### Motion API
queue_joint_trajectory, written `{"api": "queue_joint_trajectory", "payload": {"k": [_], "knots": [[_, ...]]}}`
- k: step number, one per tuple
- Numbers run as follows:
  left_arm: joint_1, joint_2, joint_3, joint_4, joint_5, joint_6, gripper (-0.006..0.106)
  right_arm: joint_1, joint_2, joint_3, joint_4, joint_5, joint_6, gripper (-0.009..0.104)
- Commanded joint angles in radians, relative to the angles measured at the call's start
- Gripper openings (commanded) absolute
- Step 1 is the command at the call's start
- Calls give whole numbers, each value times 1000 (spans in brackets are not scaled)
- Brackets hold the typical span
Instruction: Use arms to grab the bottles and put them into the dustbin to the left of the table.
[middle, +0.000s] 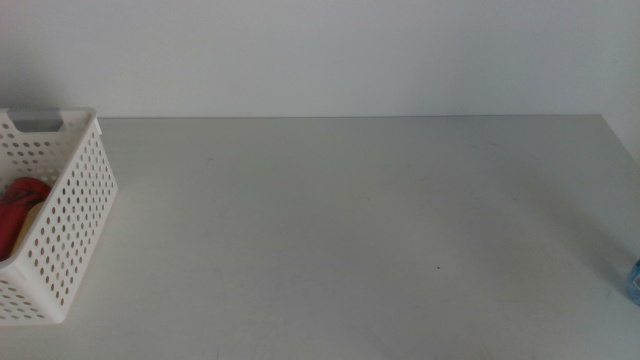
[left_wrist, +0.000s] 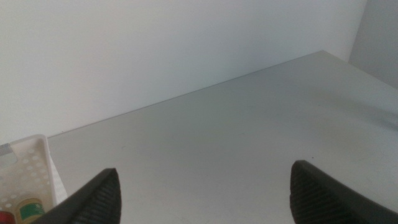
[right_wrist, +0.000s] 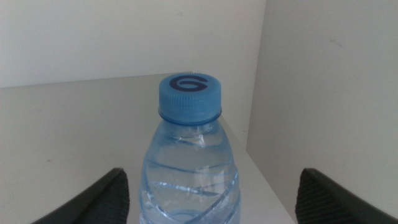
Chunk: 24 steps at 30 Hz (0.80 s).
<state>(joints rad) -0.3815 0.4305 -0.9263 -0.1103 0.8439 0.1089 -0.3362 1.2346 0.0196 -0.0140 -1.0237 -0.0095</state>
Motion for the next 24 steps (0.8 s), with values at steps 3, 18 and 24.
{"api": "queue_joint_trajectory", "payload": {"k": [3, 18, 24], "knots": [[-6, 12, -21, -12, -71, -15, 92, -8, 78, -71, 5, -113, -22, 89], [-6, 12, -21, -12, -71, -15, 92, -8, 359, -223, -61, -165, 10, 89], [-6, 12, -21, -12, -71, -15, 92, -8, 420, -224, -27, -221, 10, 83]]}}
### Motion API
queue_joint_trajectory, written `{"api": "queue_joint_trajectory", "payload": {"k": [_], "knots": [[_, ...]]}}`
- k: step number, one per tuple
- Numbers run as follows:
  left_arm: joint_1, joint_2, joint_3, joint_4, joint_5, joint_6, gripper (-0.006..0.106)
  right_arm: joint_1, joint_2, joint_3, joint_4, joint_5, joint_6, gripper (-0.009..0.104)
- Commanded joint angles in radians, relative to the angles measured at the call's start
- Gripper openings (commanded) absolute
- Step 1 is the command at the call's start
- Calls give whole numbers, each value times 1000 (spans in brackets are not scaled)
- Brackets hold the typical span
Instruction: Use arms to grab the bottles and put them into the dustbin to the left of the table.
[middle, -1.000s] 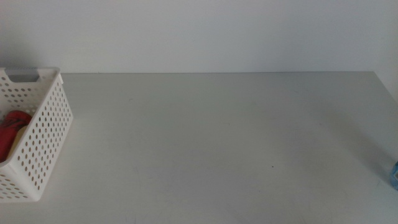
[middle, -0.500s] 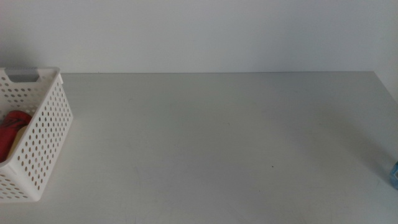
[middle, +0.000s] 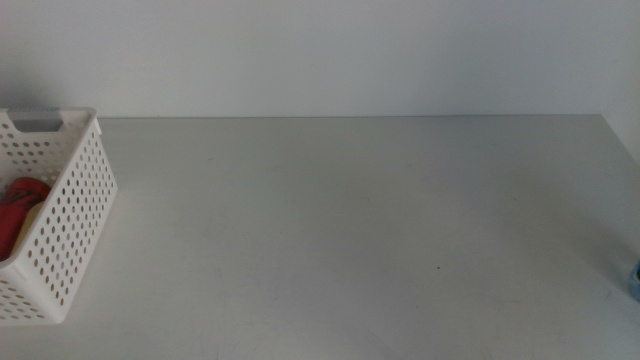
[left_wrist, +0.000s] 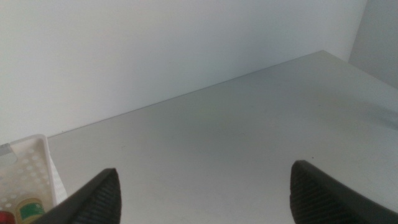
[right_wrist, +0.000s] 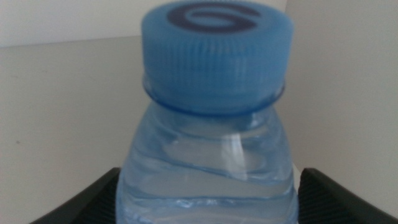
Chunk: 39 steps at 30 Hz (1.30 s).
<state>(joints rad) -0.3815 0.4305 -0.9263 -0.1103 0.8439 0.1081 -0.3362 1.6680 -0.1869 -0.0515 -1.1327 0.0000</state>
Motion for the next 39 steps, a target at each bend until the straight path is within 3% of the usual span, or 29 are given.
{"api": "queue_joint_trajectory", "payload": {"k": [1, 3, 7, 15, 25, 32, 39], "knots": [[-6, 12, -21, -12, -71, -14, 92, -8, -4, -17, 17, -117, 0, 78], [-6, 12, -21, -12, -71, -14, 92, -8, 7, -17, 17, -119, 0, 60], [-6, 12, -21, -12, -71, -14, 92, -6, 11, -17, -51, -133, 35, -1], [-6, 12, -21, -12, -71, -14, 92, 127, 11, -207, -313, -181, 229, -1], [-6, 12, -21, -12, -71, -14, 92, 467, 140, -768, -535, 158, 472, -1], [-6, 12, -21, -12, -71, -14, 92, 647, 344, -1062, -552, 259, 480, -1], [-6, 12, -21, -12, -71, -14, 92, 764, 469, -1195, -551, 354, 476, -1]]}}
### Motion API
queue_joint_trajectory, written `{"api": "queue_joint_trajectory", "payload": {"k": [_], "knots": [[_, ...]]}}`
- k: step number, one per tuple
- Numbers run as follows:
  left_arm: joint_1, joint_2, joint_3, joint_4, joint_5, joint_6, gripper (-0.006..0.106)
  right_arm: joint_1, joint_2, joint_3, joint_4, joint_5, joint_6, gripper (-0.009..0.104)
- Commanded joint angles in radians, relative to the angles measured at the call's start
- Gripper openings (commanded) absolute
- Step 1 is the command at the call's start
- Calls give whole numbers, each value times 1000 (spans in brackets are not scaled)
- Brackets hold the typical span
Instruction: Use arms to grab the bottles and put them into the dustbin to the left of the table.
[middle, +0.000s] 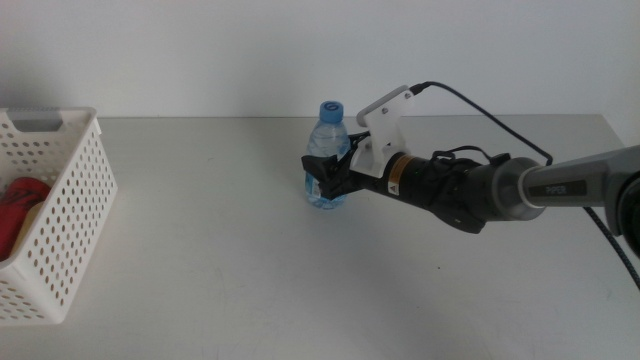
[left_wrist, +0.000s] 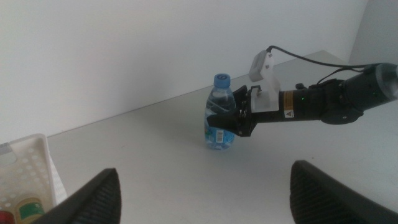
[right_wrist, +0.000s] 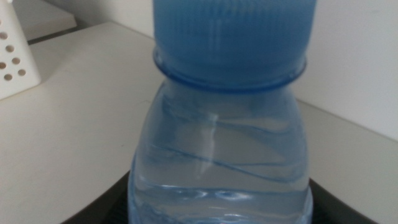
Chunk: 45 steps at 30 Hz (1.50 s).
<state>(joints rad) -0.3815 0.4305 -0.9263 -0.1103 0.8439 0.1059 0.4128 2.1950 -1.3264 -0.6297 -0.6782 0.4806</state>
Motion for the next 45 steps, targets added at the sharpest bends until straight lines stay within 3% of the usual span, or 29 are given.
{"api": "queue_joint_trajectory", "payload": {"k": [1, 6, 9, 12, 18, 21, 28, 38, 41, 45], "knots": [[-6, 12, -21, -12, -71, -12, 92, 27, -47, -64, 30, -97, -8, -1], [-6, 12, -21, -12, -71, -12, 92, 56, -16, -71, 65, -93, -73, 2], [-6, 12, -21, -12, -71, -12, 92, 65, -8, -71, 90, -71, -85, 13], [-6, 12, -21, -12, -71, -12, 92, 70, -7, -71, 97, -68, -85, 30], [-6, 12, -21, -12, -71, -12, 92, 76, -13, -71, 101, -74, -84, 75], [-6, 12, -21, -12, -71, -12, 92, 76, -30, -69, 96, -40, -73, 85], [-6, 12, -21, -12, -71, -12, 92, 75, -181, 58, 79, 54, -72, 83], [-6, 12, -21, -12, -71, -12, 92, 73, -572, 421, 54, 65, -27, 73], [-6, 12, -21, -12, -71, -12, 92, 76, -681, 478, 6, 114, 74, 72], [-6, 12, -21, -12, -71, -12, 92, 76, -779, 496, -134, 237, 238, 72]]}}
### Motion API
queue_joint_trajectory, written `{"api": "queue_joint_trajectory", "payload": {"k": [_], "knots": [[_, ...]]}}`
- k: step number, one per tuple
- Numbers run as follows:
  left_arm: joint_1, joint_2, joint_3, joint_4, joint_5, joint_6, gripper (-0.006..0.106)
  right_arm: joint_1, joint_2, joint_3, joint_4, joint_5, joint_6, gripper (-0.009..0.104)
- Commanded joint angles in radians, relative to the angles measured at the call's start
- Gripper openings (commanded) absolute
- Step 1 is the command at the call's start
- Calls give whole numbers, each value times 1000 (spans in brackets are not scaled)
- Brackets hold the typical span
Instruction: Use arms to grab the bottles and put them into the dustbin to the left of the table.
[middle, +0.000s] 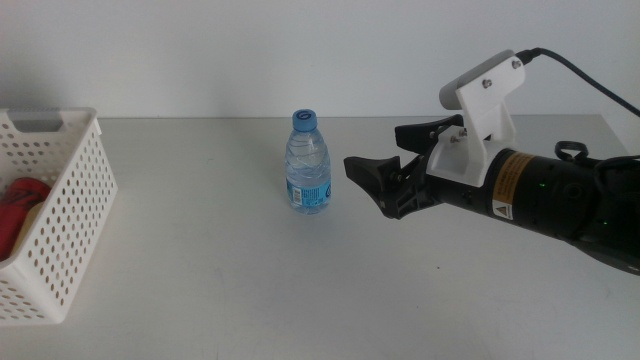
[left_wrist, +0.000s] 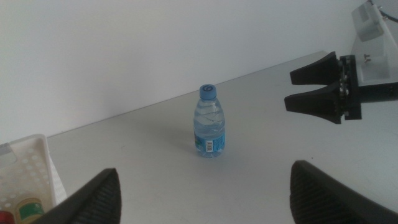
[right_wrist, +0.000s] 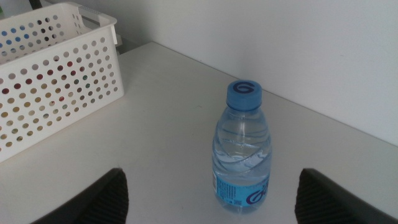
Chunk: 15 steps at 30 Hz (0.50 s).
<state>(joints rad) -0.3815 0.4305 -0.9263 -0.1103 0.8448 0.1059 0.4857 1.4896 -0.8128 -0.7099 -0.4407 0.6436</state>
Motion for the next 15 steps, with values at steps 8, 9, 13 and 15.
{"api": "queue_joint_trajectory", "payload": {"k": [8, 9, 13, 15], "knots": [[-6, 12, -21, -12, -72, -12, 92, 4, -259, 6, -17, 222, 175, 72], [-6, 12, -21, -12, -72, -12, 92, 7, -286, 6, 34, 263, 113, 72], [-6, 12, -21, -12, -72, -12, 92, 28, -377, 6, 291, 404, -206, 71], [-6, 12, -21, -12, -72, -12, 92, 35, -417, 3, 438, 467, -390, 71]]}}
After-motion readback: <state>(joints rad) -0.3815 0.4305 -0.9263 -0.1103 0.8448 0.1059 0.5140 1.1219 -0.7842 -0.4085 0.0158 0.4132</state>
